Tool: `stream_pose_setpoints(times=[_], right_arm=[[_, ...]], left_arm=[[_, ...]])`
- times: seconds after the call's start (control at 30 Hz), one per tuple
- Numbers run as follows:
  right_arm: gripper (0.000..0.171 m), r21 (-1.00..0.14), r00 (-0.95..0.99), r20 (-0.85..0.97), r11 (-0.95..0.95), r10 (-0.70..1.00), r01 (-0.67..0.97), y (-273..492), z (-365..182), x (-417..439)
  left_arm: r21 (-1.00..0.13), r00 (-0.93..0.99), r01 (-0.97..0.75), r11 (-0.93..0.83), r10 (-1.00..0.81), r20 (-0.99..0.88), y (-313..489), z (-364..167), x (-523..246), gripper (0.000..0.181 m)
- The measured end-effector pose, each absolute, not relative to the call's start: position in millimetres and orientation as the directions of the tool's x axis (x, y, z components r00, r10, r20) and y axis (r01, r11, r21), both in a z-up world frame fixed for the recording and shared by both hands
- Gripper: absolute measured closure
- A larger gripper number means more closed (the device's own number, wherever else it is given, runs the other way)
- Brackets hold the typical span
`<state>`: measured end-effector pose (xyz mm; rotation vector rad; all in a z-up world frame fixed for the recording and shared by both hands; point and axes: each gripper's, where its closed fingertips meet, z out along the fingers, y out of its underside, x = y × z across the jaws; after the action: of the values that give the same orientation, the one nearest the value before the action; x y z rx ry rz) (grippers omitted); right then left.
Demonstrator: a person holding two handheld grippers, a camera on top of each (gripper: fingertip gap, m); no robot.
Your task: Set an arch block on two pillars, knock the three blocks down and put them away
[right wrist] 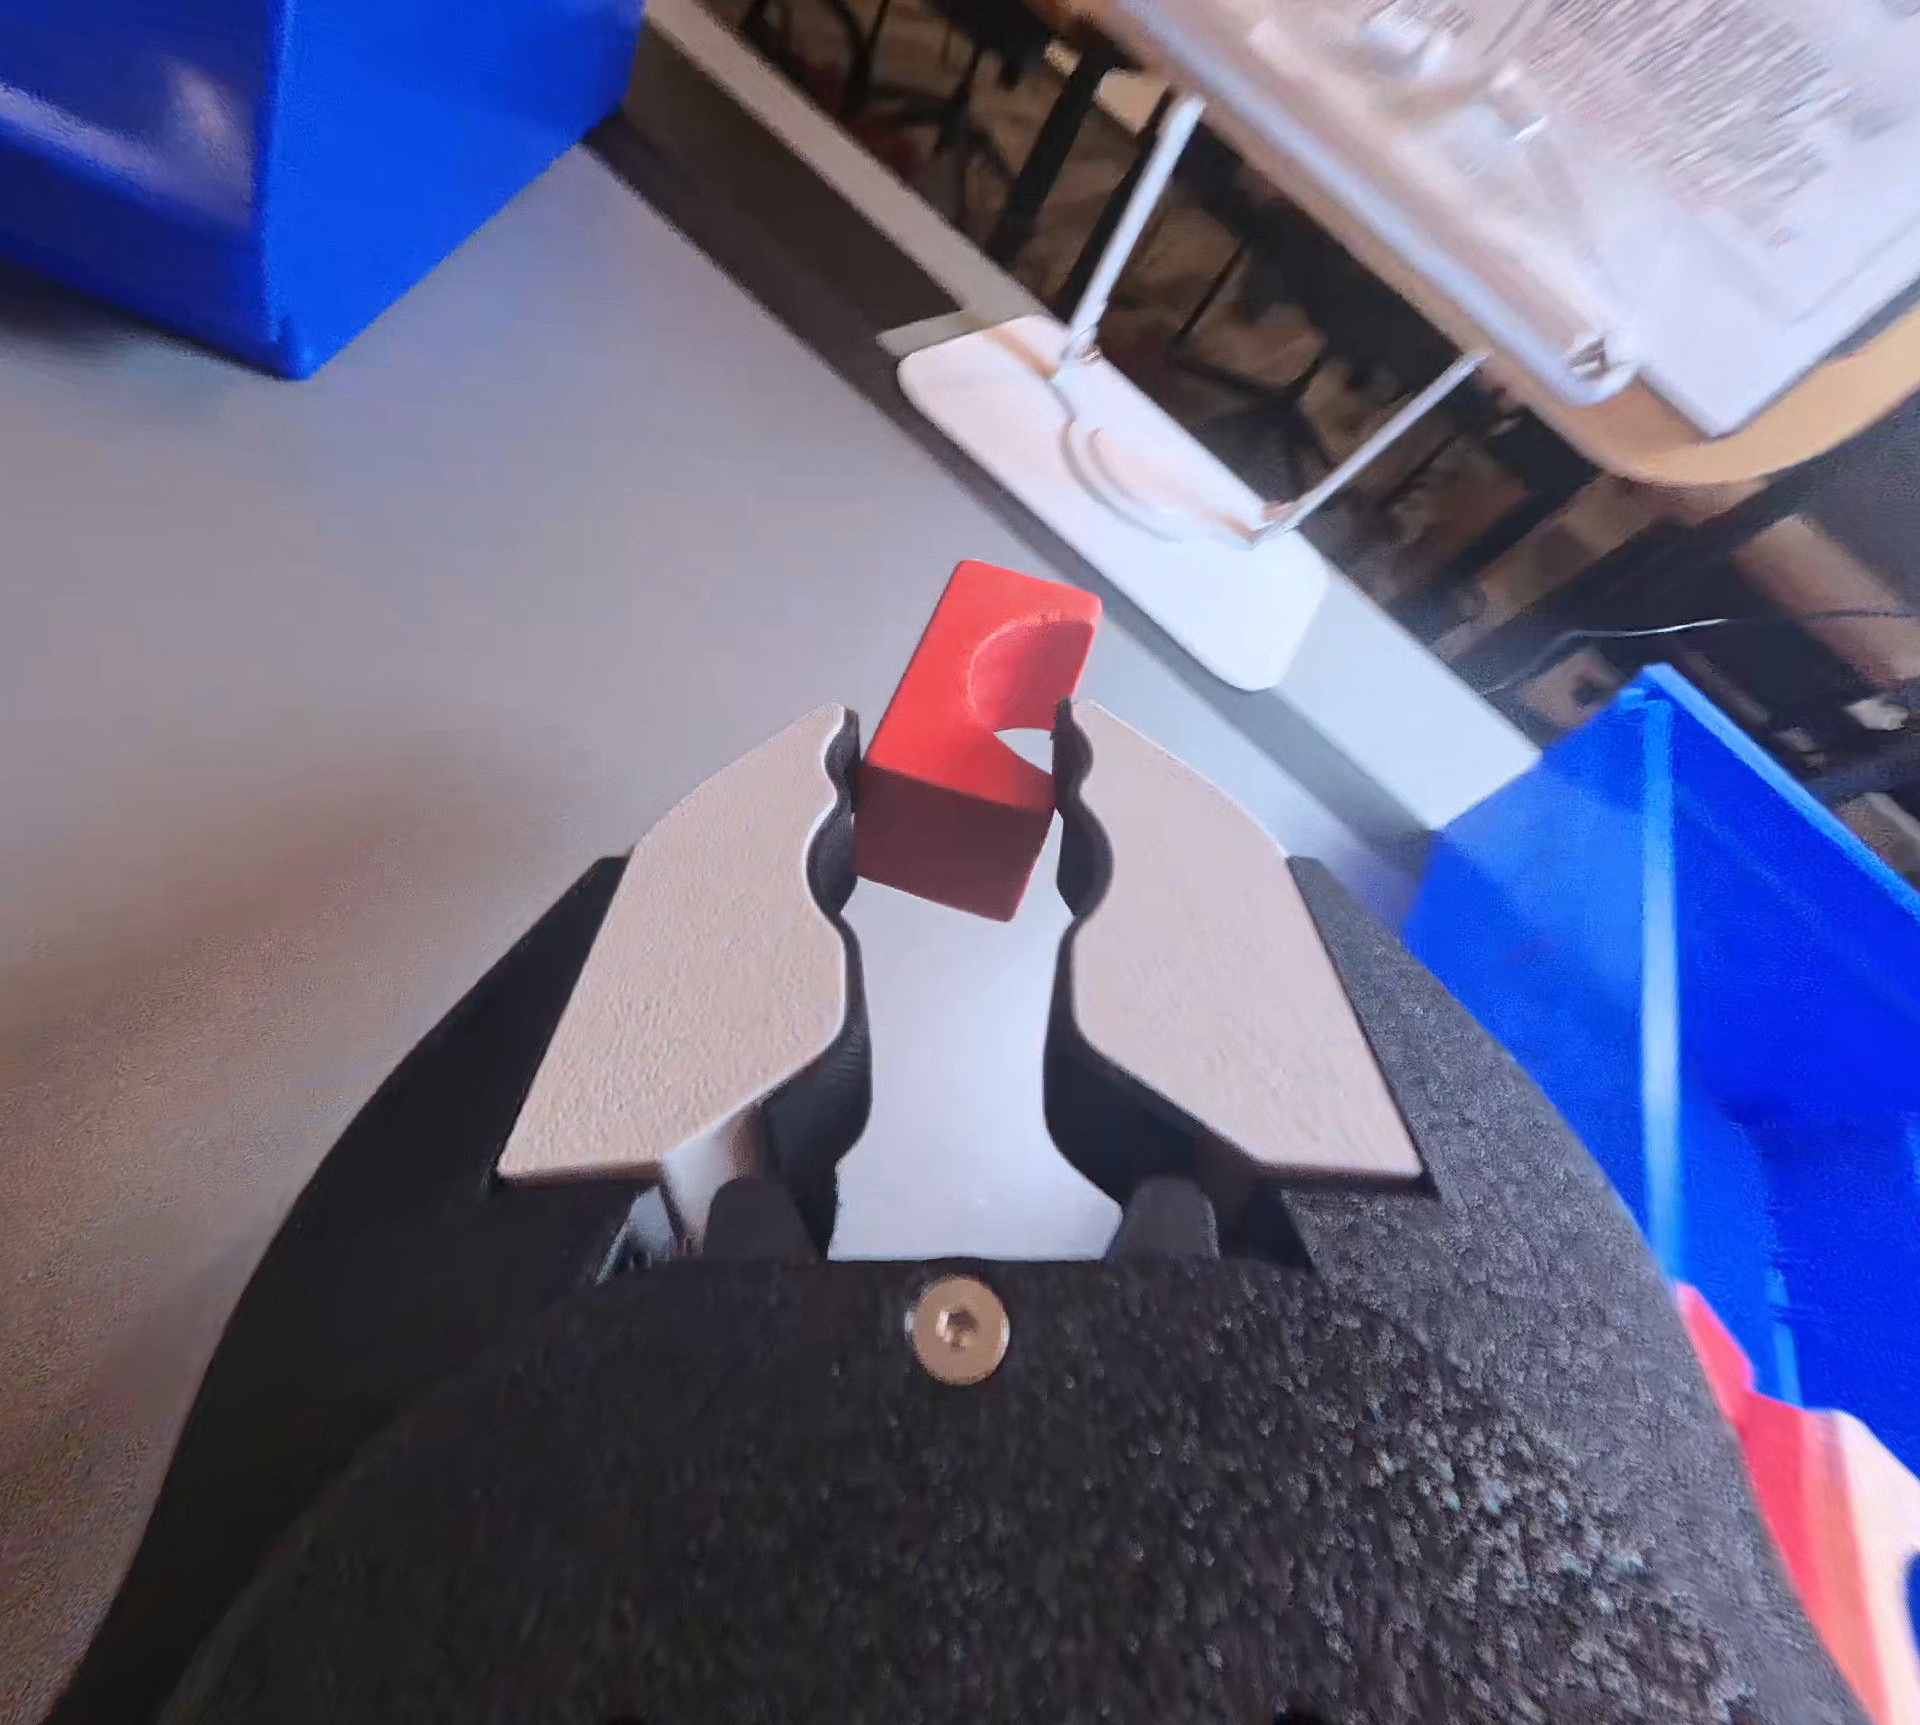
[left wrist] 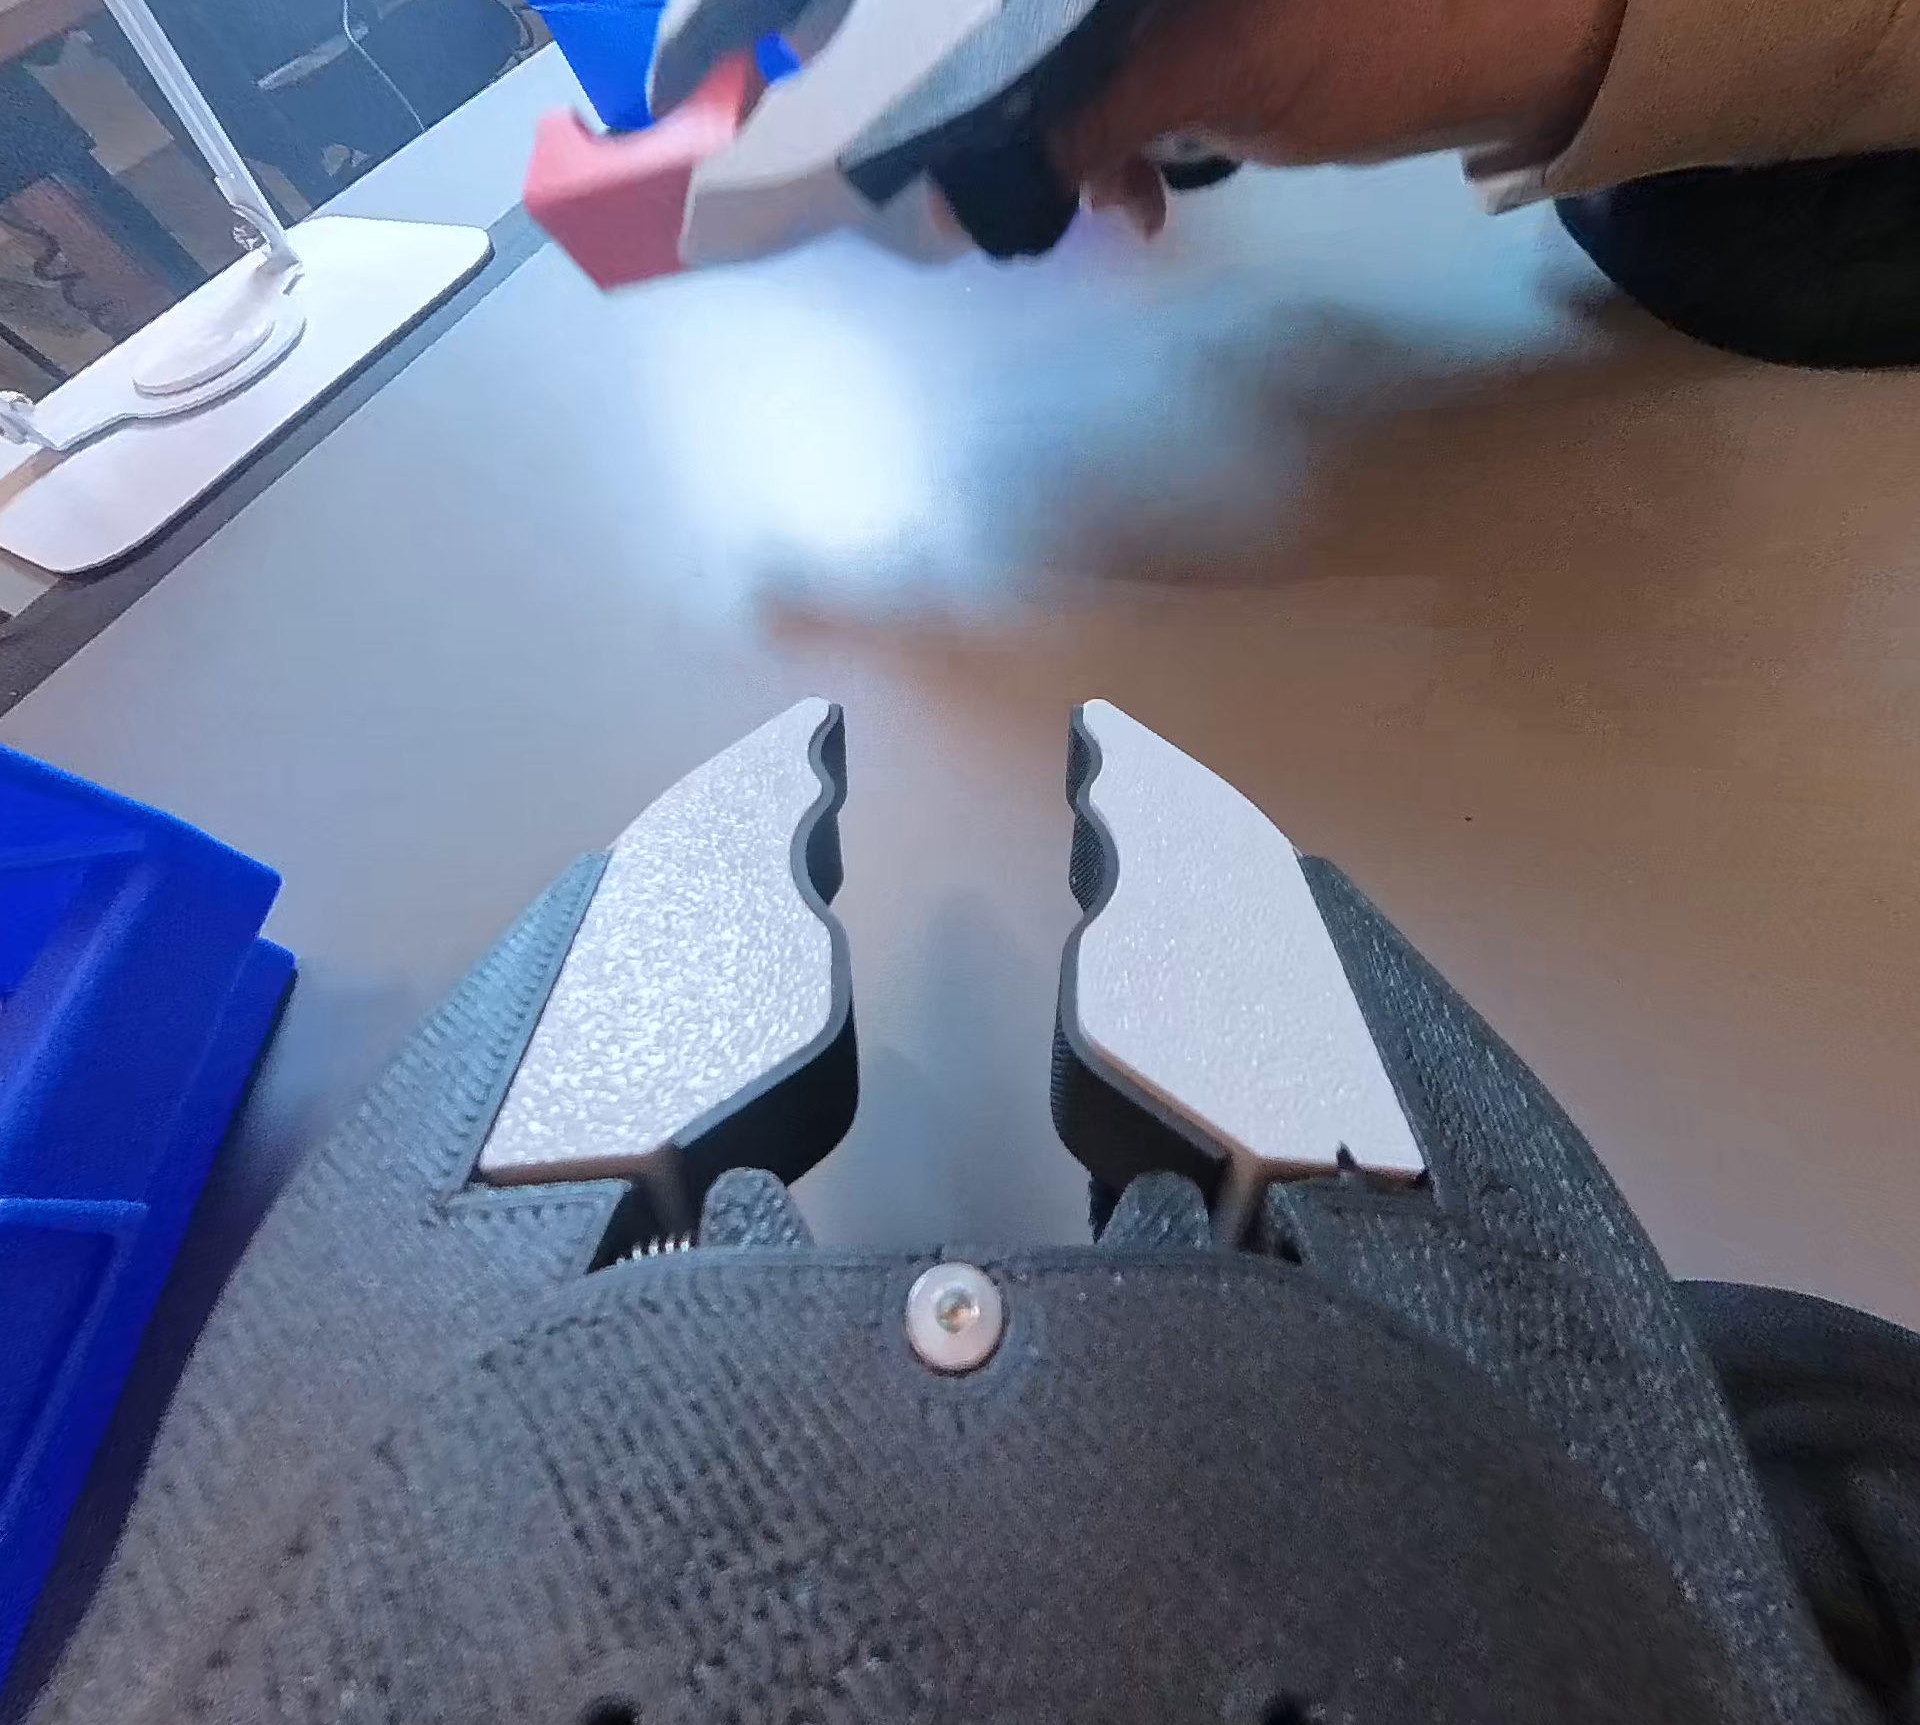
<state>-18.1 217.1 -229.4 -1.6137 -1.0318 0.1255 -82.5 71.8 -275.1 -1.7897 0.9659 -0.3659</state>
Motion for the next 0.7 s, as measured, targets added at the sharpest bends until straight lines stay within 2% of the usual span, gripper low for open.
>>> stream_pose_setpoints(times=[0.17,0.3,0.4,0.53,0.7], right_arm=[[0.136,-0.897,0.756,0.435,0.161,0.489,0.412,232.1,-157.5,44.0],[0.136,-0.944,0.871,0.329,0.125,0.366,0.304,255.0,-130.8,115.3],[0.136,-0.962,0.914,0.259,0.005,0.313,0.272,278.5,-148.1,158.3],[0.135,-0.938,0.927,0.2,-0.213,0.317,0.275,301.6,-200.1,181.2],[0.13,-0.93,0.926,0.221,-0.219,0.306,0.294,305.8,-206.9,184.1]], left_arm=[[-0.878,0.626,-0.455,-0.148,-0.755,-0.197,71.5,-276.4,-82.3,0.14],[-0.875,0.624,-0.46,-0.147,-0.755,-0.201,71.9,-277.0,-82.4,0.14],[-0.875,0.625,-0.46,-0.15,-0.755,-0.199,72.3,-277.2,-82.7,0.14],[-0.873,0.623,-0.465,-0.151,-0.756,-0.201,72.6,-278.1,-83.2,0.14],[-0.868,0.616,-0.475,-0.144,-0.759,-0.211,71.8,-278.9,-82.7,0.14]])
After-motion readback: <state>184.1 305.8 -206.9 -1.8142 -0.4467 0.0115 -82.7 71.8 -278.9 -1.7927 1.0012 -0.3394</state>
